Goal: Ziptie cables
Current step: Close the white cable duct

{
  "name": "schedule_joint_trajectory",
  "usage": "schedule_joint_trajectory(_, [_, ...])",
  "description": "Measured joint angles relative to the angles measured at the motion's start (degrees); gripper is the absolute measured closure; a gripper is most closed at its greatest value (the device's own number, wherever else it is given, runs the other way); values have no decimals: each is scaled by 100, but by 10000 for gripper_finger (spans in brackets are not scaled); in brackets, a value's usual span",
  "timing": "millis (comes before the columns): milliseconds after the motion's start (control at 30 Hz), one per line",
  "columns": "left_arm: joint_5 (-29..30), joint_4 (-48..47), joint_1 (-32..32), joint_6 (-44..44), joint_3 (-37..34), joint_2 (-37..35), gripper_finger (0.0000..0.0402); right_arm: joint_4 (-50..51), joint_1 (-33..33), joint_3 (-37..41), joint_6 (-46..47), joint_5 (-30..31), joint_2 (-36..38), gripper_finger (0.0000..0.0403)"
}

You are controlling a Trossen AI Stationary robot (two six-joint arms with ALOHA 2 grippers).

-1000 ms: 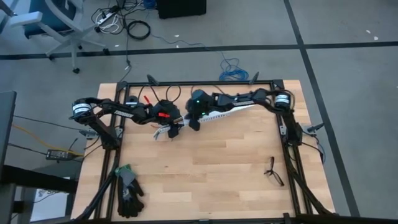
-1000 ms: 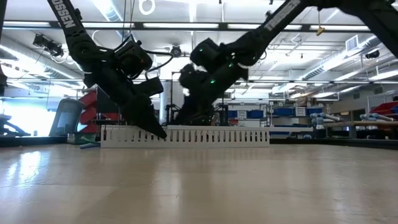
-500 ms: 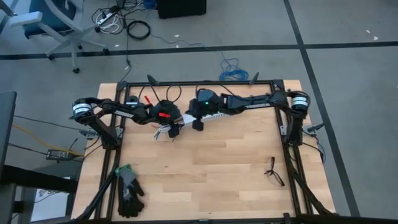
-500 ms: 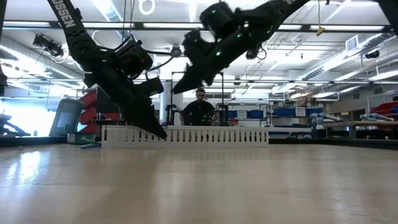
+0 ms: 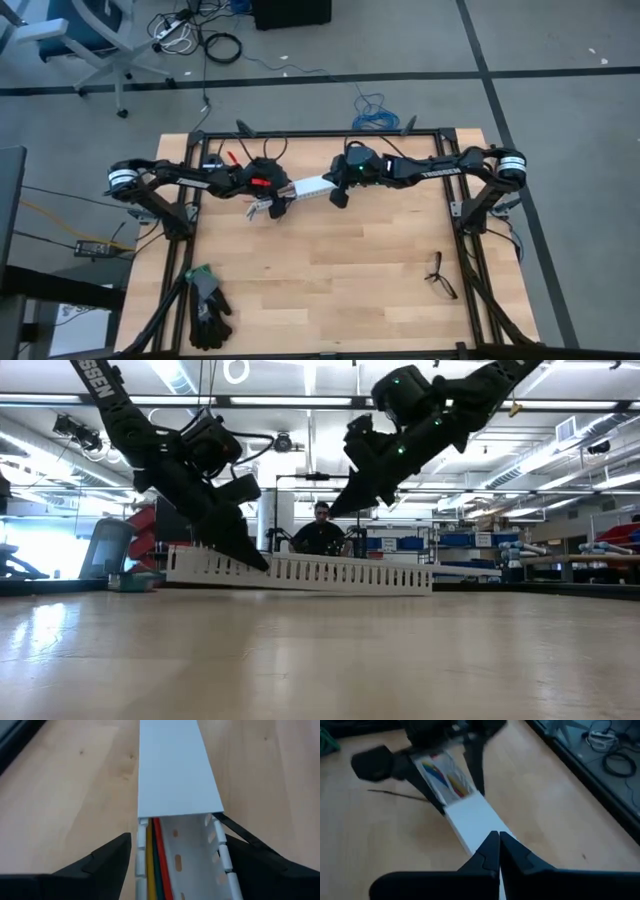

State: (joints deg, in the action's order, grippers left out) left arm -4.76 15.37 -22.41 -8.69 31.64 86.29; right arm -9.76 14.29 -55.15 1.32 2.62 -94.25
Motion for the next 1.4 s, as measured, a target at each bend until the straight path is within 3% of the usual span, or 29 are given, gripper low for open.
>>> schedule_joint_trajectory(367, [-28,-733,-17,126,-15,-148,99,-177,15,128,58,26,-7,403])
schedule_joint_trajectory(1100, [-136,-1162,-13,149,-11,-158,99,-216,15,128,64,28,-9,403])
schedule_joint_trajectory(1233, [-139,-1190,-13,149,-15,-335,99,-214,15,128,64,30,-9,403])
schedule_joint_trajectory(1400, [129,-1179,-13,201,-446,-1086,101,-192,14,128,62,32,-9,403])
